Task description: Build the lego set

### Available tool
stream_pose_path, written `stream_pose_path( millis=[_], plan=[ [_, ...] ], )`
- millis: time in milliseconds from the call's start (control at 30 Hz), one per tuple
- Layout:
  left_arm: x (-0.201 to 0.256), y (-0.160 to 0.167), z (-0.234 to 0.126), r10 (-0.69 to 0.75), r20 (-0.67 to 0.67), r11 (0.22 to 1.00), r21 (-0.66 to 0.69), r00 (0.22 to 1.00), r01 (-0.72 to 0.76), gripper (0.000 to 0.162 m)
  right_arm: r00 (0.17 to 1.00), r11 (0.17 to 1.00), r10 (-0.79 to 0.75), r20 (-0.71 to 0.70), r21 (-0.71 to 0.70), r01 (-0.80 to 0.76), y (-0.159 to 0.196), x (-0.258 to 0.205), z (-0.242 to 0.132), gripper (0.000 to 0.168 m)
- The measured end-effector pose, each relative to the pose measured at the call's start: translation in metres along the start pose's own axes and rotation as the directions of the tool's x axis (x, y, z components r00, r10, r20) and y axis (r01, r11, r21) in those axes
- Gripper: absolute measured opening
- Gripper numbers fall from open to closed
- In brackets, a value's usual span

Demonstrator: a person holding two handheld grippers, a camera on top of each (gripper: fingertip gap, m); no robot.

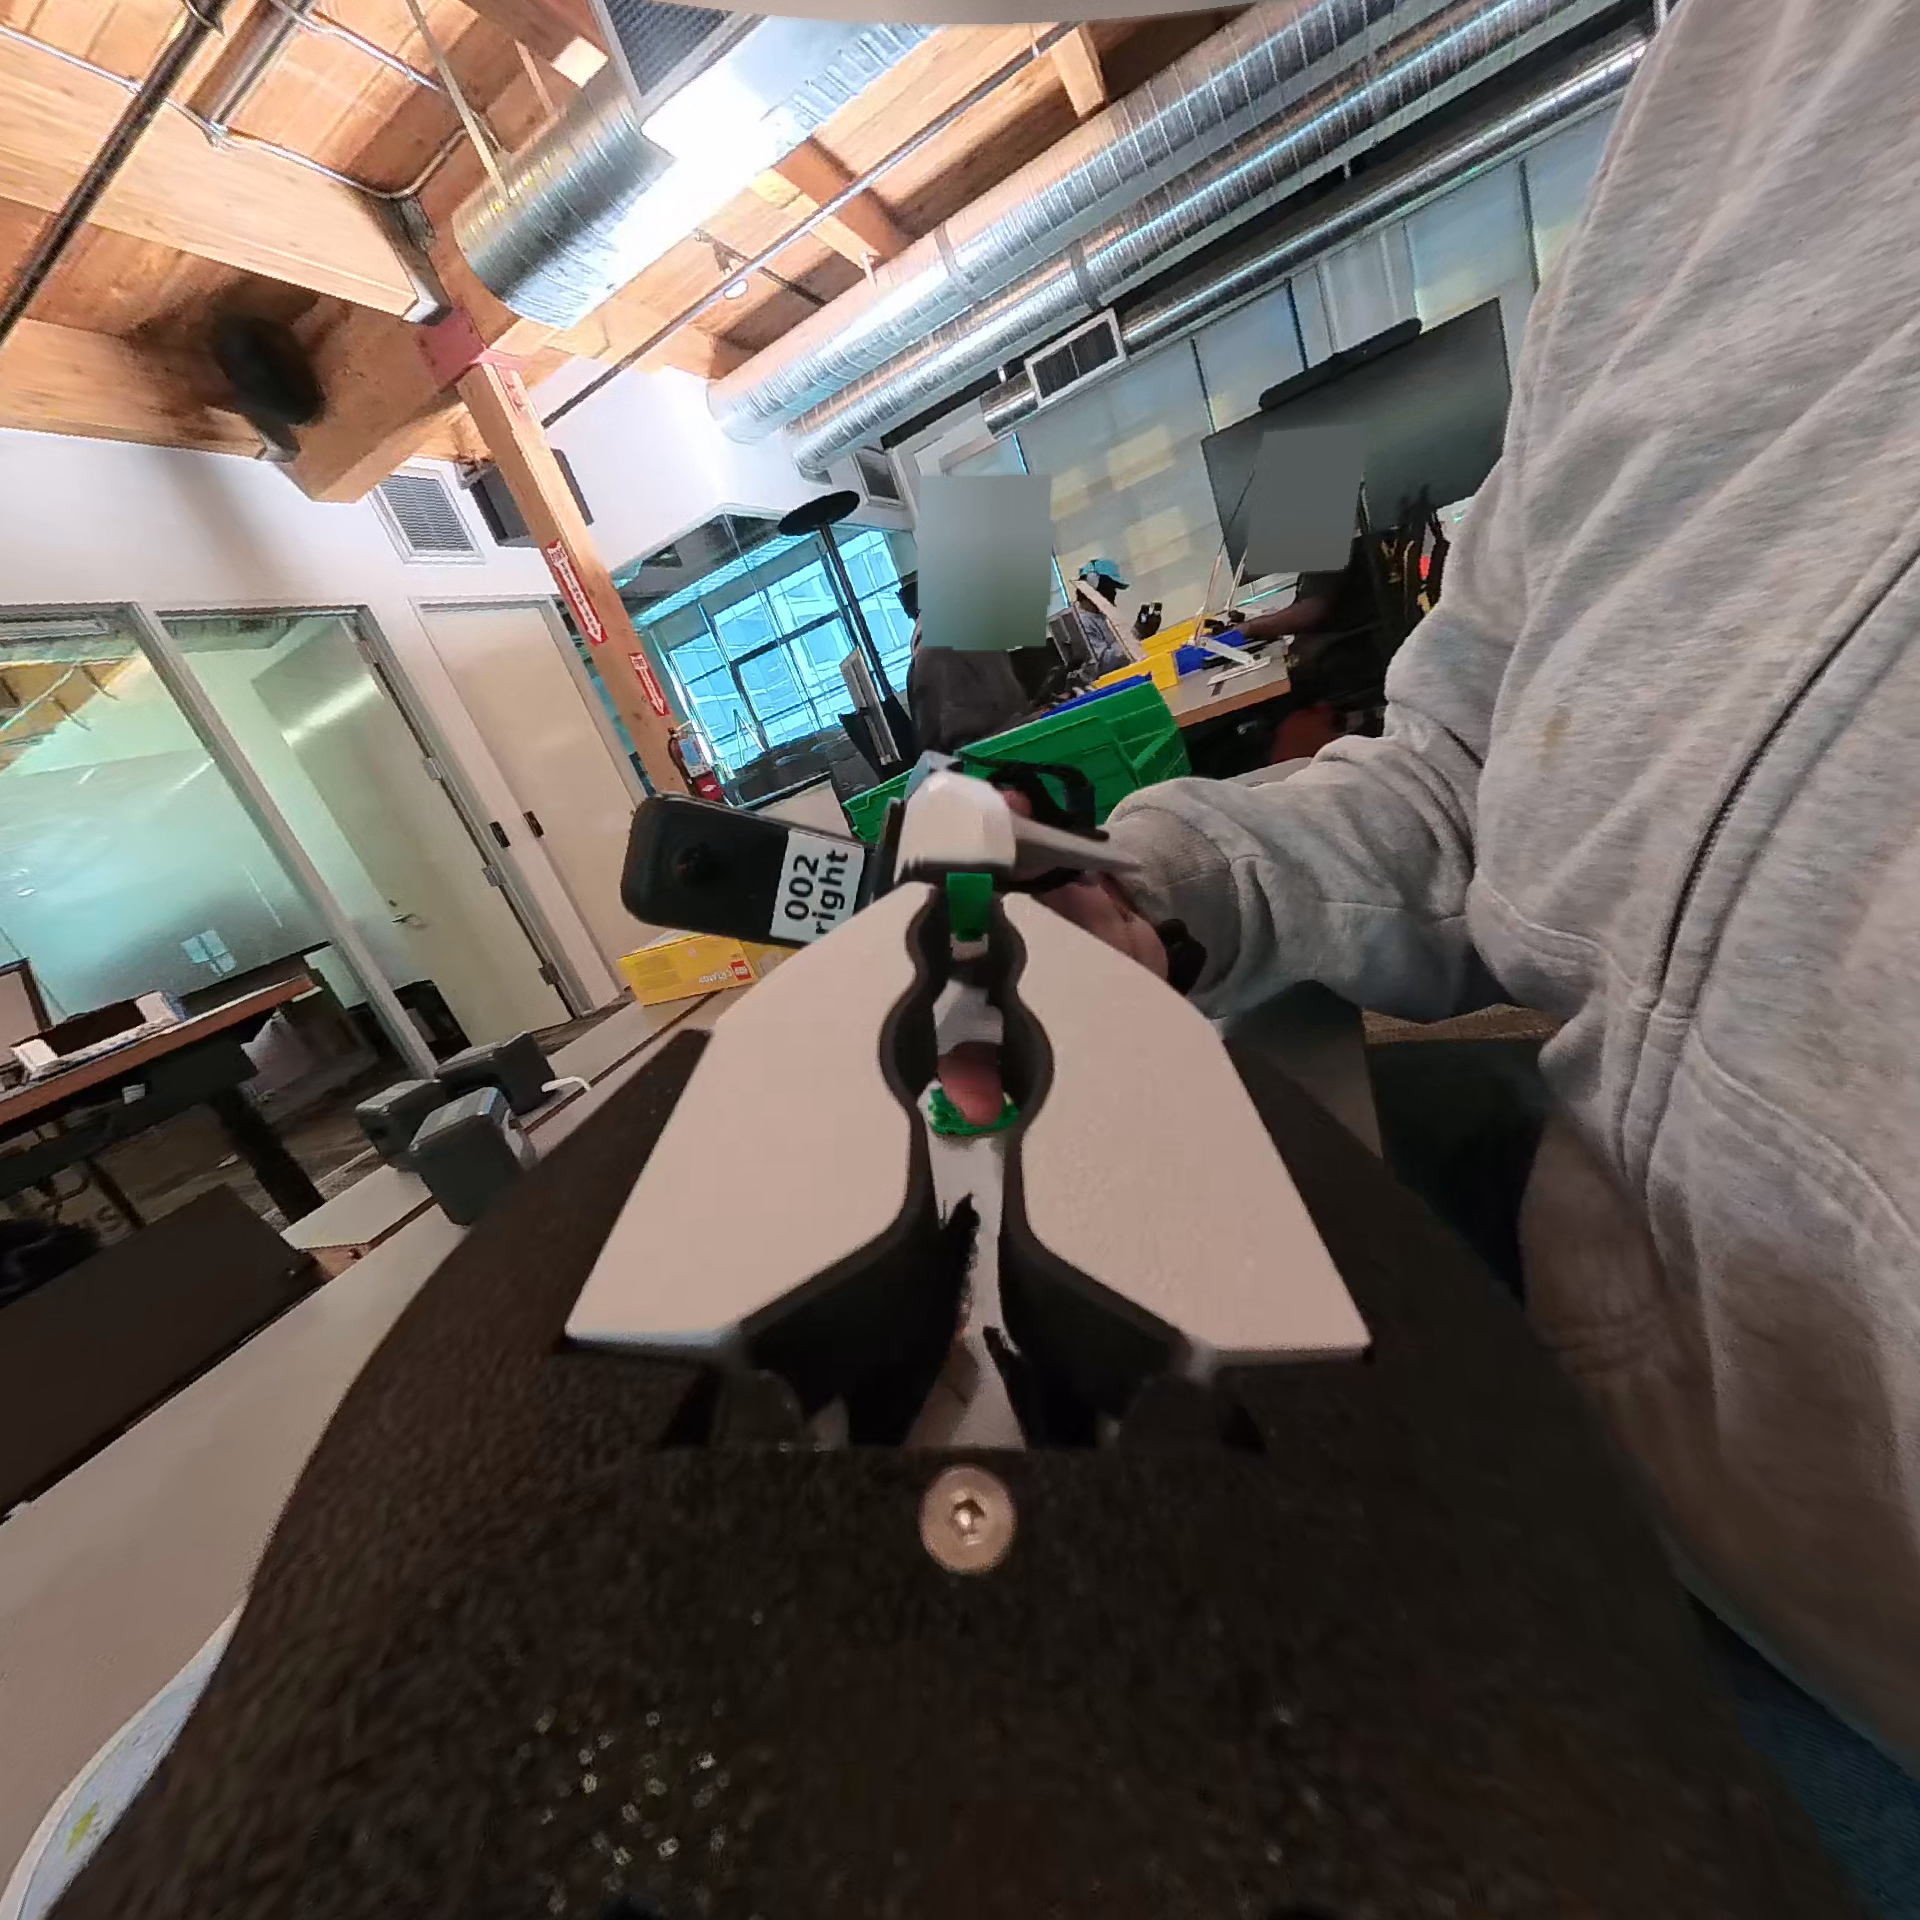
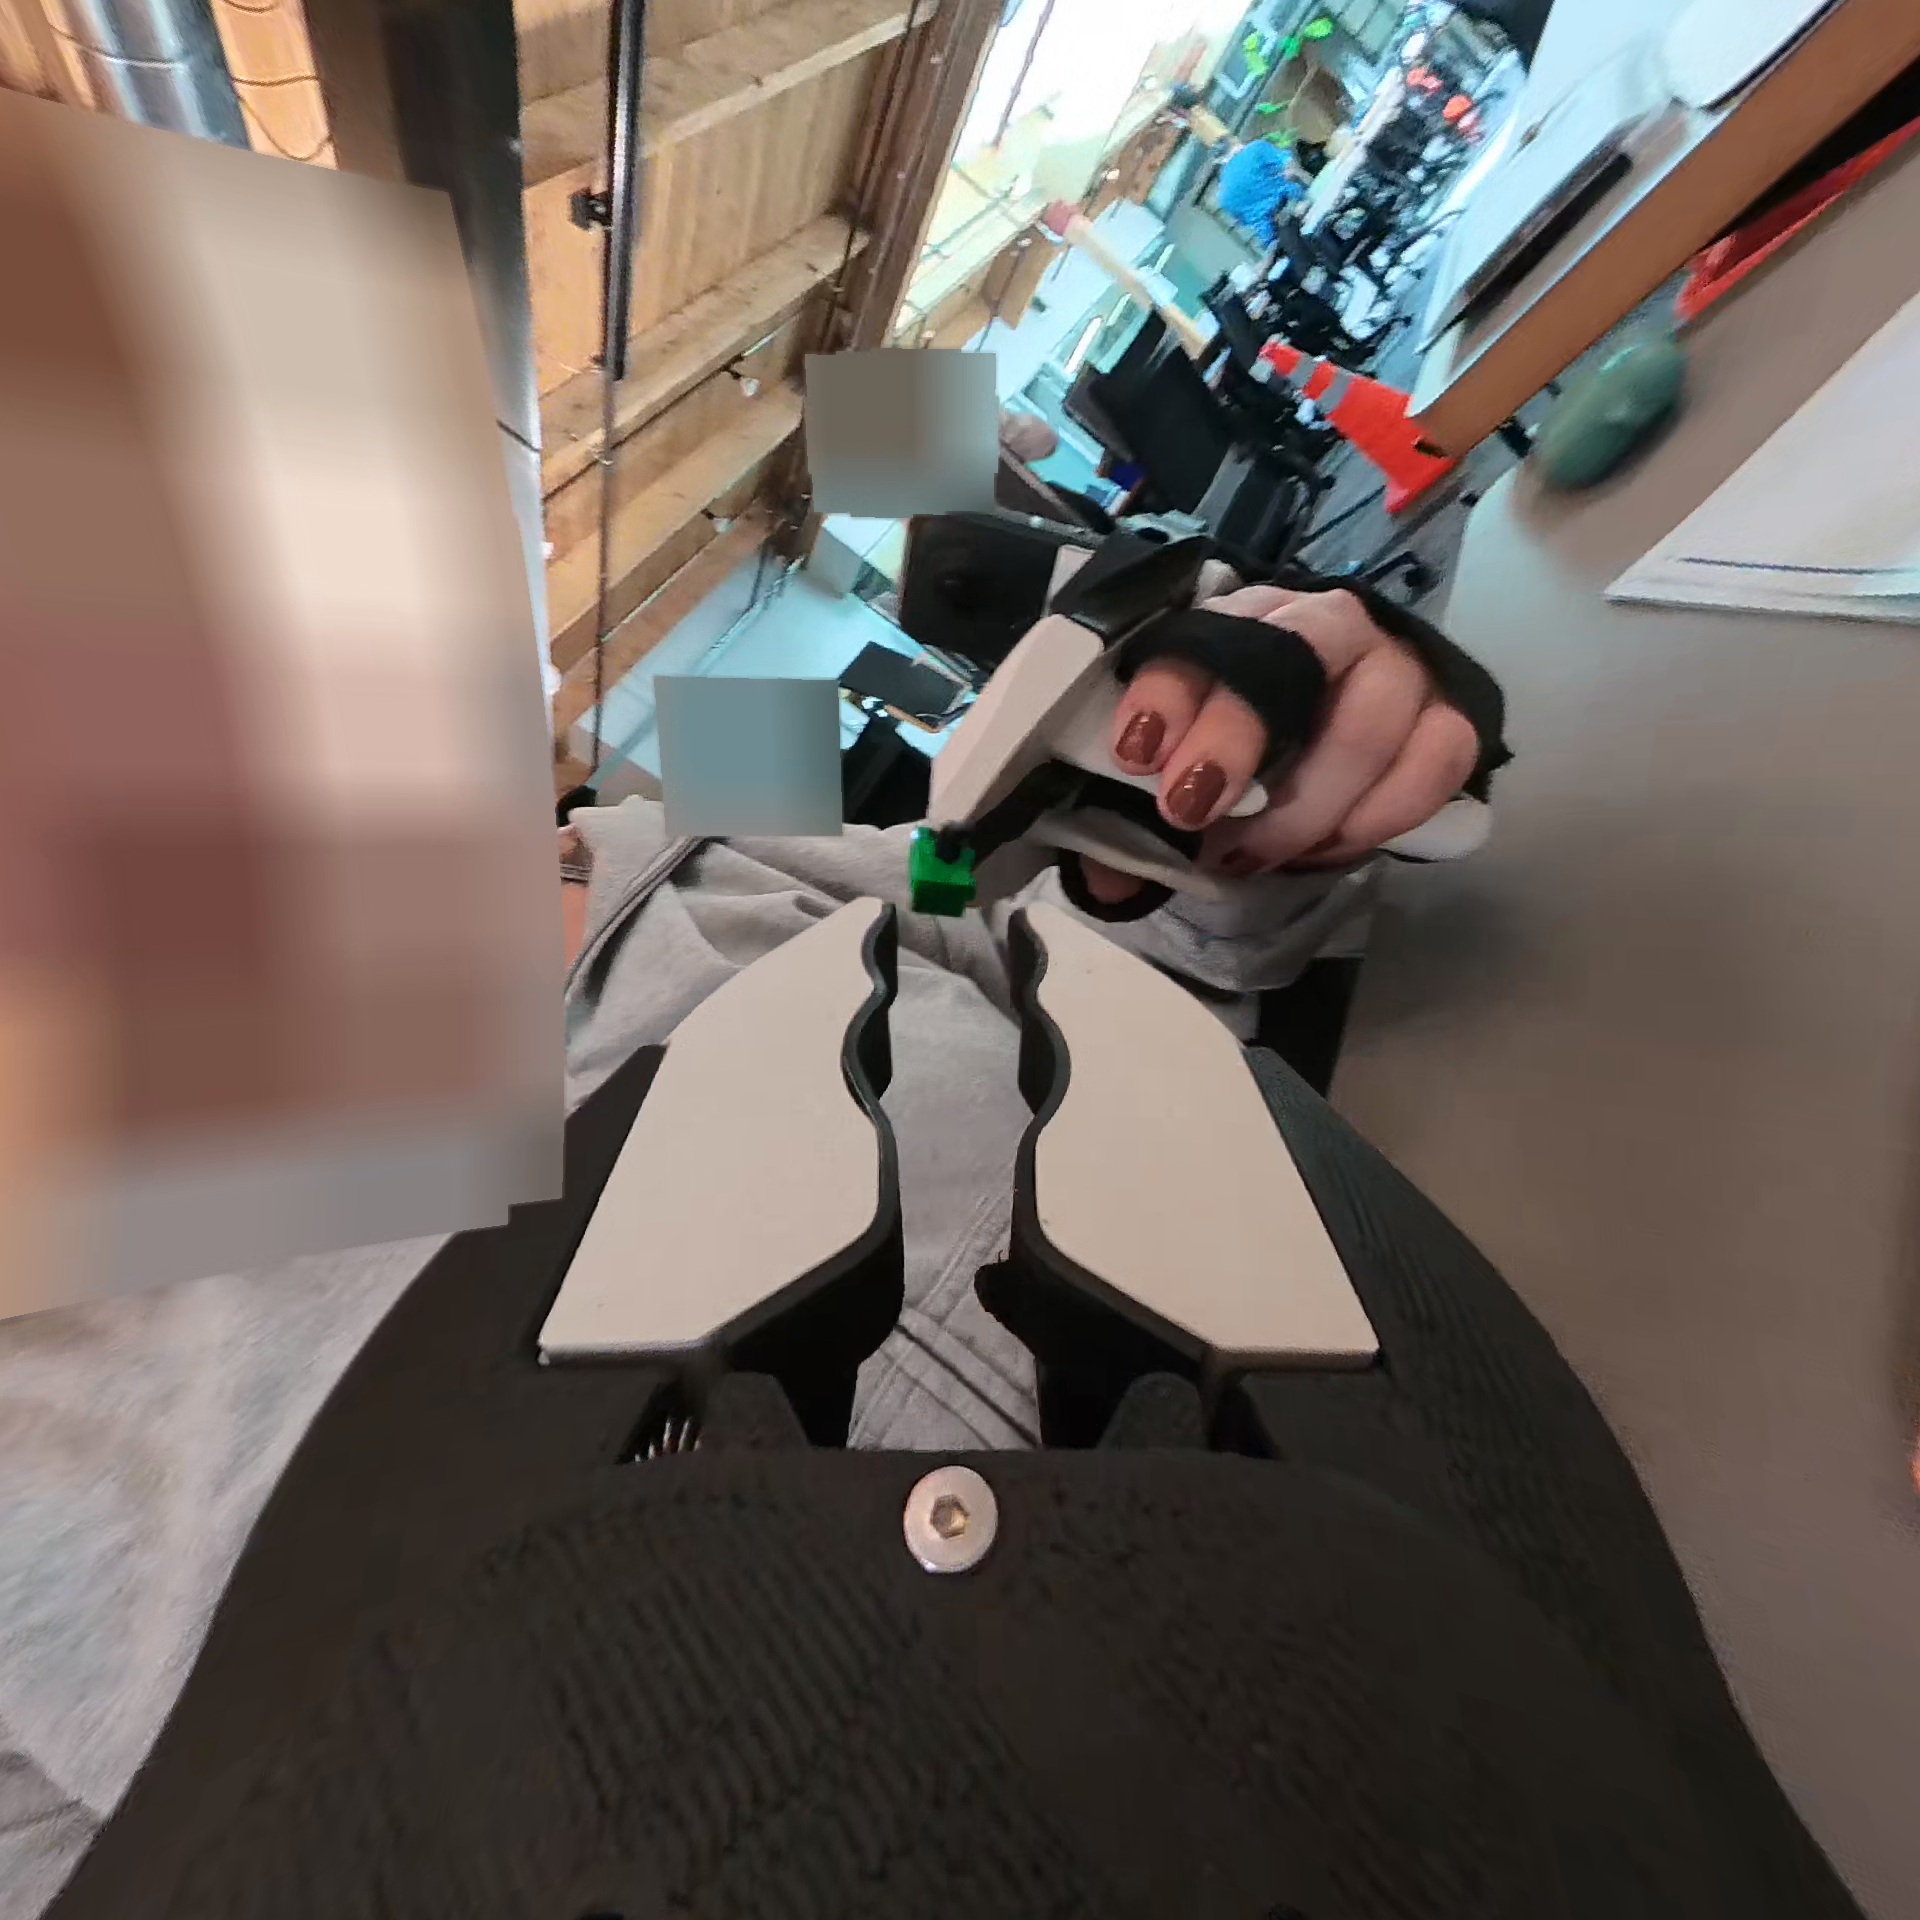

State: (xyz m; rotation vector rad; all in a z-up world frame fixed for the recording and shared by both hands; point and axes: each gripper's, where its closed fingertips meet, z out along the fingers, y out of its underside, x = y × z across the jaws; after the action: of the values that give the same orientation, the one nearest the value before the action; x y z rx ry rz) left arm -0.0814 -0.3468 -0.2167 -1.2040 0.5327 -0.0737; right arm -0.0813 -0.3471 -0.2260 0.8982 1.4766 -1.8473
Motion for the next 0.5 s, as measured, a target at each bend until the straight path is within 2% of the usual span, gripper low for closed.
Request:
stream_pose_path(
  millis=[167,333,400,467,500],
  plan=[
    [0.004,0.005,0.002,-0.01,-0.023,1.0,-0.011,1.0,0.01,0.007,0.998,1.0,0.028,0.047,-0.008,-0.027,0.002,-0.004,0.002,0.015],
    [0.002,0.011,0.004,-0.036,0.002,0.998,-0.055,0.999,0.036,0.007,1.0,1.0,0.0,0.009,0.001,0.0,0.001,0.003,-0.002,0.01],
    [-0.01,0.025,0.002,-0.078,0.083,0.986,-0.141,0.993,0.089,0.011,0.996,0.998,-0.047,-0.071,0.028,0.049,-0.004,0.012,-0.01,0.01],
    [-0.021,0.046,-0.004,-0.097,0.138,0.955,-0.267,0.986,0.132,0.026,0.959,0.987,-0.135,-0.248,0.055,0.153,-0.013,0.031,-0.024,0.009],
    [-0.025,0.058,-0.007,-0.106,0.148,0.929,-0.337,0.983,0.151,0.03,0.915,0.972,-0.196,-0.353,0.053,0.229,-0.019,0.041,-0.032,0.009]
  ],
)
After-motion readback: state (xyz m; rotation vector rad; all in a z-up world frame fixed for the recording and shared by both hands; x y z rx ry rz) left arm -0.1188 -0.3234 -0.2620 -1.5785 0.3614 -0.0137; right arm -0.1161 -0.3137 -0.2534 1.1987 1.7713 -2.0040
